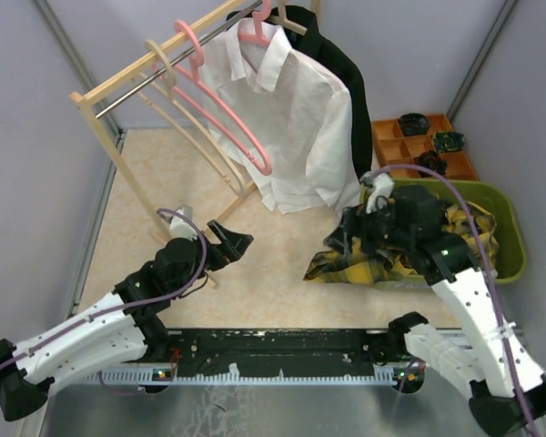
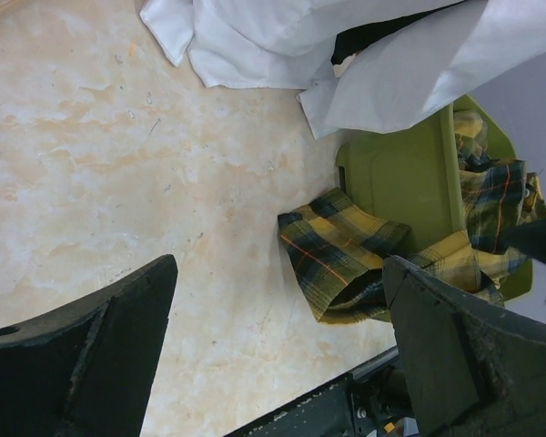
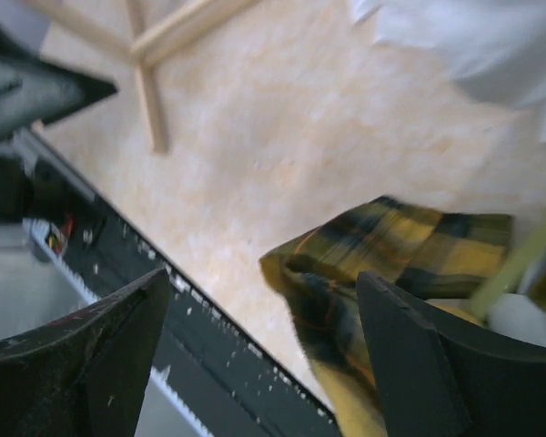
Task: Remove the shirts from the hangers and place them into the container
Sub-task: Adjust the shirt in the bin.
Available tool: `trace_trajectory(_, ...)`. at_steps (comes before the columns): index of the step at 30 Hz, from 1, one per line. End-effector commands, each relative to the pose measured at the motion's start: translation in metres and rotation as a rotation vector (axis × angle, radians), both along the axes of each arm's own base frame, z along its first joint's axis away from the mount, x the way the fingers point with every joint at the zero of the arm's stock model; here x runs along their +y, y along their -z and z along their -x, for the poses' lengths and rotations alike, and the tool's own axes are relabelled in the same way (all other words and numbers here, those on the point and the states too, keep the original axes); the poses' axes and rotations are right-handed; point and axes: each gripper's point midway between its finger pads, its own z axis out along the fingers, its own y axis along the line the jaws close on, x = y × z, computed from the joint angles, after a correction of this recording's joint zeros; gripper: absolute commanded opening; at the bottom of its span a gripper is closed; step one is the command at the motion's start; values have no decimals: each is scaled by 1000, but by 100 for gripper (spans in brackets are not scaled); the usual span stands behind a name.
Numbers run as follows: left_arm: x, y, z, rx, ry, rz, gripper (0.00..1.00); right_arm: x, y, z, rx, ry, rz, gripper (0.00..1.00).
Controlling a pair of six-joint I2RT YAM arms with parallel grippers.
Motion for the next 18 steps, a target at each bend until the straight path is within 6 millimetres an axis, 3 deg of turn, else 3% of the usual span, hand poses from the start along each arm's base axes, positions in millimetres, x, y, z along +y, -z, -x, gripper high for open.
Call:
trace_trajectory(1,-6,-7,-1,-18,22,8,99,25,29,20,32,-131,184,85)
trace_trajectory(6,-4,-8,0,-18,17,12,99,48,57,28,87,-208,344,97)
trace_trajectory(8,-2,-9,0,-20,11,11,99,48,70,25,107,-183,451,99)
trace_trajectory(13,0,-11,-1,-20,0,18,99,57,103,24,66,-236,672,99)
trace_trajectory(18,1,-8,0,-21,0,9,99,65,116,12,-33,-308,760,99)
